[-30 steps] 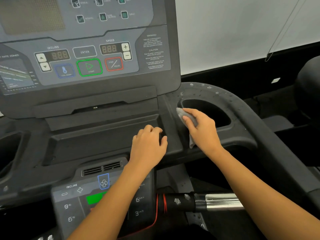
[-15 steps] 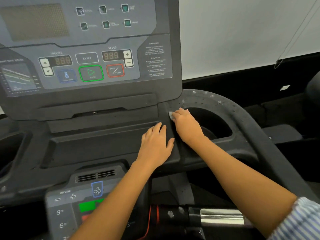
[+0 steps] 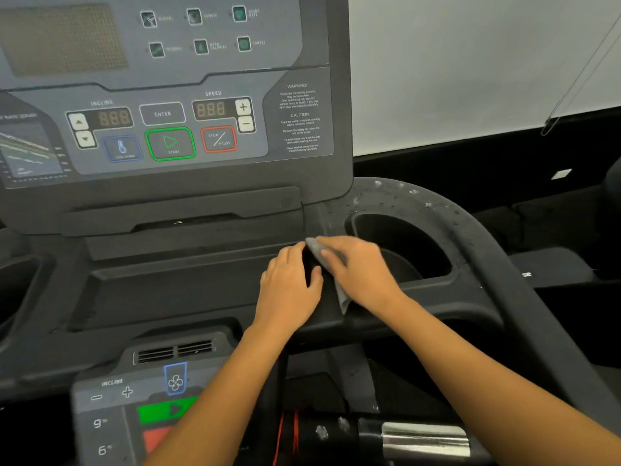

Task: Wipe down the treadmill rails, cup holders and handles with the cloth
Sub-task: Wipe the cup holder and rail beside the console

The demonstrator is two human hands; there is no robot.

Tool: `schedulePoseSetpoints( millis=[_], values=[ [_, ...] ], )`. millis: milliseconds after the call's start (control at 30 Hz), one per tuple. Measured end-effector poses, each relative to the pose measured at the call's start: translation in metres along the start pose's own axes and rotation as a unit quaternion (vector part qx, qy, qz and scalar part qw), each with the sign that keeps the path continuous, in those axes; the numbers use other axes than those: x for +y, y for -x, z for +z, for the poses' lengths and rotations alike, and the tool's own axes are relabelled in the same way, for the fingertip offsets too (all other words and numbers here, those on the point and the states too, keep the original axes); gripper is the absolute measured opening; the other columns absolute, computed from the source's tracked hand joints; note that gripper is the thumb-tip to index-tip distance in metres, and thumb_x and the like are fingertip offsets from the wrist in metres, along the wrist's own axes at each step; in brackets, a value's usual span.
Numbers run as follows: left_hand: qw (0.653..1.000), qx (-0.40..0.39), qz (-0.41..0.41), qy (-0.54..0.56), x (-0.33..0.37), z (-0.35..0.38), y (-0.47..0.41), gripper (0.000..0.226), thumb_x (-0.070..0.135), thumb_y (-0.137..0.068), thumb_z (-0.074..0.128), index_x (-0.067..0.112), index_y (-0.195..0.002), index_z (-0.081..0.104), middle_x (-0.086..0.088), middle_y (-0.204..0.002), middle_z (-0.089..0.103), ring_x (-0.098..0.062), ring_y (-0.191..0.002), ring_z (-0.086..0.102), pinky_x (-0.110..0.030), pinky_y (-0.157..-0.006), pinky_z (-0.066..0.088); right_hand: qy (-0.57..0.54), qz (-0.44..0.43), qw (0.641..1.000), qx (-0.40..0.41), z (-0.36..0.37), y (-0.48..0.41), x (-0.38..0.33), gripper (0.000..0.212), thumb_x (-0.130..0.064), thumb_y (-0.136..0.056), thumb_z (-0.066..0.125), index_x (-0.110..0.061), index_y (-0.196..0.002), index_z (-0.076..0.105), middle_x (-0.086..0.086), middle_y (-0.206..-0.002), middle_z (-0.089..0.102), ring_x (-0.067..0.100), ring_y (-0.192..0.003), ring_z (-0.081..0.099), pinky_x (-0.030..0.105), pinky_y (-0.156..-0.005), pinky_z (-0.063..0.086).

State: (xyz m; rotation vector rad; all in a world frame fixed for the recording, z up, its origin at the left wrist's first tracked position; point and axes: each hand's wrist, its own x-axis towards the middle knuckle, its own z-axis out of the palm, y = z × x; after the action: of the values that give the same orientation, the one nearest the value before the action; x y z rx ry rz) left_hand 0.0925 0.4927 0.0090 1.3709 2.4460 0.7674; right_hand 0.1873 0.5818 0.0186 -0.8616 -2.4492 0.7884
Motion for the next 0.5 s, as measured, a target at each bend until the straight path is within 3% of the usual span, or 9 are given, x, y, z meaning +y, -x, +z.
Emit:
schedulePoseSetpoints(
  millis=[100, 200, 233, 367, 500],
  values=[
    [1.0, 0.011, -0.006, 0.02, -0.001, 0.0, 0.0, 0.051, 0.029, -0.093, 0.048, 0.016, -0.14, 0.031, -0.001, -0.14, 0.042, -0.019, -0.128, 0.038, -0.035, -0.104, 0.03, 0.006, 0.005, 0.999, -0.037, 0.014, -0.011, -0.008, 0.03, -0.003, -0.093, 0.049, -0.001, -0.121, 0.059, 0.017, -0.124, 0.059, 0.026, -0.119, 0.052, 0.001, -0.093, 0.019],
    [1.0, 0.008, -0.002, 0.014, -0.001, 0.001, 0.0, 0.053, 0.028, -0.093, 0.048, 0.016, -0.141, 0.029, -0.002, -0.139, 0.044, -0.02, -0.126, 0.04, -0.034, -0.102, 0.031, 0.031, 0.016, 0.997, -0.076, 0.014, -0.034, -0.009, 0.037, 0.009, -0.08, 0.06, 0.007, -0.116, 0.058, 0.023, -0.12, 0.058, 0.033, -0.115, 0.051, 0.026, -0.097, 0.027],
    [1.0, 0.005, 0.001, 0.01, -0.001, 0.001, 0.0, 0.053, 0.029, -0.093, 0.048, 0.016, -0.141, 0.028, -0.001, -0.14, 0.043, -0.02, -0.127, 0.039, -0.034, -0.103, 0.03, 0.045, 0.018, 0.996, -0.077, 0.014, -0.043, -0.007, 0.041, 0.01, -0.078, 0.062, 0.008, -0.119, 0.056, 0.023, -0.123, 0.057, 0.034, -0.117, 0.05, 0.029, -0.097, 0.029],
    [1.0, -0.011, 0.02, -0.018, 0.0, 0.003, 0.0, 0.054, 0.032, -0.095, 0.044, 0.015, -0.143, 0.027, -0.001, -0.145, 0.035, -0.018, -0.132, 0.032, -0.032, -0.106, 0.026, 0.034, 0.06, 0.997, -0.029, 0.017, -0.062, 0.003, 0.053, 0.002, -0.085, 0.061, 0.002, -0.135, 0.044, 0.018, -0.137, 0.049, 0.026, -0.13, 0.043, 0.021, -0.105, 0.026],
    [0.998, -0.017, 0.043, -0.035, 0.001, 0.006, -0.002, 0.053, 0.031, -0.093, 0.047, 0.016, -0.142, 0.03, 0.0, -0.145, 0.034, -0.017, -0.133, 0.031, -0.032, -0.107, 0.027, 0.025, 0.012, 1.0, -0.011, 0.02, -0.035, 0.003, 0.029, -0.003, -0.095, 0.046, 0.005, -0.122, 0.054, 0.022, -0.123, 0.056, 0.031, -0.118, 0.05, 0.027, -0.097, 0.033]
  ],
)
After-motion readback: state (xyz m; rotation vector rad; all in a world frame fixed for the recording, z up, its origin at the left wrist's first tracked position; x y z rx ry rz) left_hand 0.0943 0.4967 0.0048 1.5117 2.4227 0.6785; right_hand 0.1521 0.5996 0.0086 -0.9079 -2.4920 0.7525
